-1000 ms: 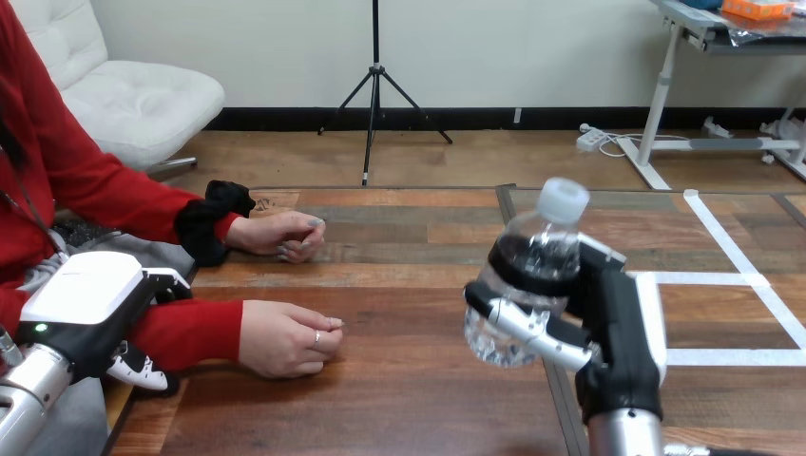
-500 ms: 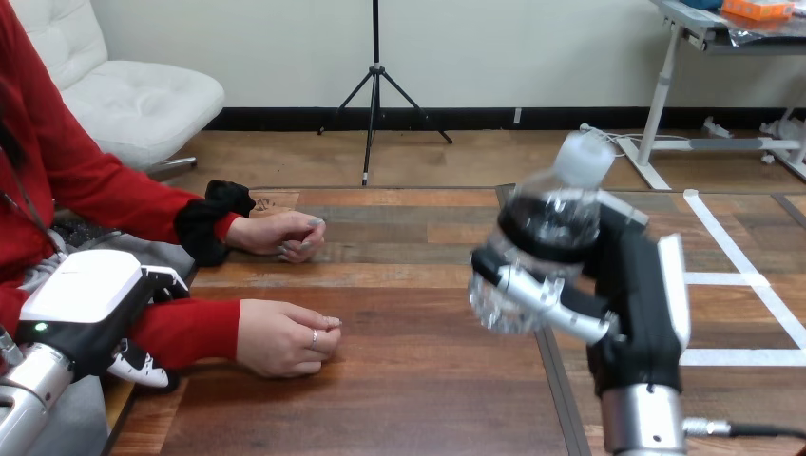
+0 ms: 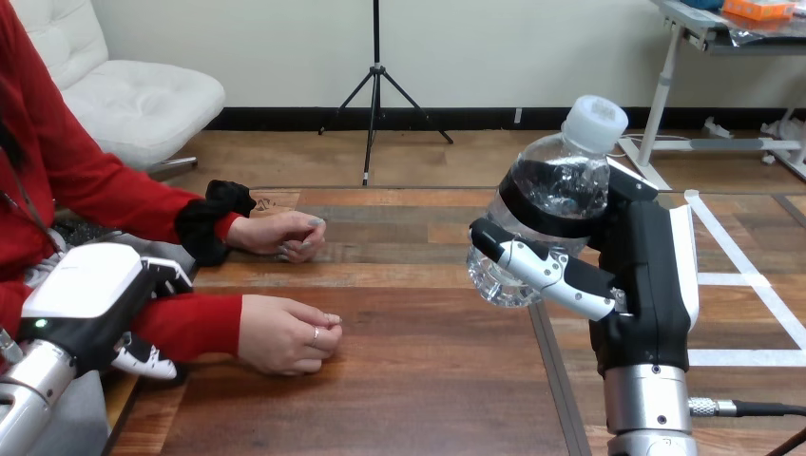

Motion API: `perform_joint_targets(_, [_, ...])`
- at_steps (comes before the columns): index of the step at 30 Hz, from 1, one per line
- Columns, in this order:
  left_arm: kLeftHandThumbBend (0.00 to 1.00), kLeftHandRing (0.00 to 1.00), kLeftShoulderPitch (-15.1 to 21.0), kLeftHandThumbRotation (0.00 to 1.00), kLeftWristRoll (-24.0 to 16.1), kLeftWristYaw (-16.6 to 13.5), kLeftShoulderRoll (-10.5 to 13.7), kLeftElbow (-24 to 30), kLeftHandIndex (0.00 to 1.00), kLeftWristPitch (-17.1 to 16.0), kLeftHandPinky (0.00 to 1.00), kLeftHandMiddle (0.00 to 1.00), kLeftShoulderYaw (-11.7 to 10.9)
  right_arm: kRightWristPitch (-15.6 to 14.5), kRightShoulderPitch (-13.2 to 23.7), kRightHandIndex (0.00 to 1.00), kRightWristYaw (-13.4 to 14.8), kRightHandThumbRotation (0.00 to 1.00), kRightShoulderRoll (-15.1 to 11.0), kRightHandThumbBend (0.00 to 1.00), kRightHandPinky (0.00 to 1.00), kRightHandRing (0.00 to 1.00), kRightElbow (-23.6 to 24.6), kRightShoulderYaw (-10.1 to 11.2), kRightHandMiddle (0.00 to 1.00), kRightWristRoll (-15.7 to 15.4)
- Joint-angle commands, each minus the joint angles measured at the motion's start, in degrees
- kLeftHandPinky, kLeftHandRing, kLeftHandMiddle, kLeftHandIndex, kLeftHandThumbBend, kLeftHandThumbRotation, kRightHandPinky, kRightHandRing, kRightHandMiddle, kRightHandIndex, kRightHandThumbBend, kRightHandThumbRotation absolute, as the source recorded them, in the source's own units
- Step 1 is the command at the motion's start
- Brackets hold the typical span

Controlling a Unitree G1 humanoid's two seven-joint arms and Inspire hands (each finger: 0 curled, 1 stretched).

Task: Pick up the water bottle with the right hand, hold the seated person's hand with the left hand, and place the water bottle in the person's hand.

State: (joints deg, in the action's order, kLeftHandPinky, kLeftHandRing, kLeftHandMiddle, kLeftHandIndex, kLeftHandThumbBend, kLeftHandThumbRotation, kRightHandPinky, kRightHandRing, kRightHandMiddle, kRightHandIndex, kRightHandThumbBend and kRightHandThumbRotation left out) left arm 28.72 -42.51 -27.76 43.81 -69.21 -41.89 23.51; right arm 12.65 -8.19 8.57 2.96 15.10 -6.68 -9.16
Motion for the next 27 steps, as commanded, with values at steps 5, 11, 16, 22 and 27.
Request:
perform_joint_targets(5, [0.97,0.52,2.18,0.0,4.75,1.21,-1.34,1.55,0.55,-3.14,0.51,0.54,-2.58,-0.43,4.73,0.44,0.63,0.0,1.37,0.78,0.28,0.34,1.71,-0.09,0.46,-0.53])
perform_joint_targets(11, [0.96,0.52,1.82,0.0,6.74,3.09,-2.01,2.15,0.54,-2.82,0.51,0.54,-3.34,-0.3,5.3,0.44,0.72,0.0,1.28,0.78,0.28,0.34,0.84,-0.12,0.46,-0.83])
perform_joint_targets(16, [0.96,0.51,1.47,0.0,8.66,4.37,-2.8,2.22,0.53,-3.81,0.49,0.53,-4.35,-0.4,5.6,0.44,0.73,0.0,1.46,0.78,0.27,0.33,0.37,-0.2,0.45,-0.68])
perform_joint_targets(22, [0.95,0.5,1.19,0.0,9.82,5.66,-3.36,2.62,0.52,-4.27,0.48,0.53,-4.89,-0.26,5.98,0.44,0.89,0.0,1.51,0.78,0.27,0.33,-0.3,-0.38,0.45,-0.88])
perform_joint_targets(27, [0.94,0.49,0.96,0.0,10.61,6.06,-3.89,2.73,0.52,-5.23,0.46,0.52,-5.19,-0.16,6.32,0.44,1.1,0.0,1.58,0.78,0.27,0.33,-0.86,-0.53,0.46,-1.19])
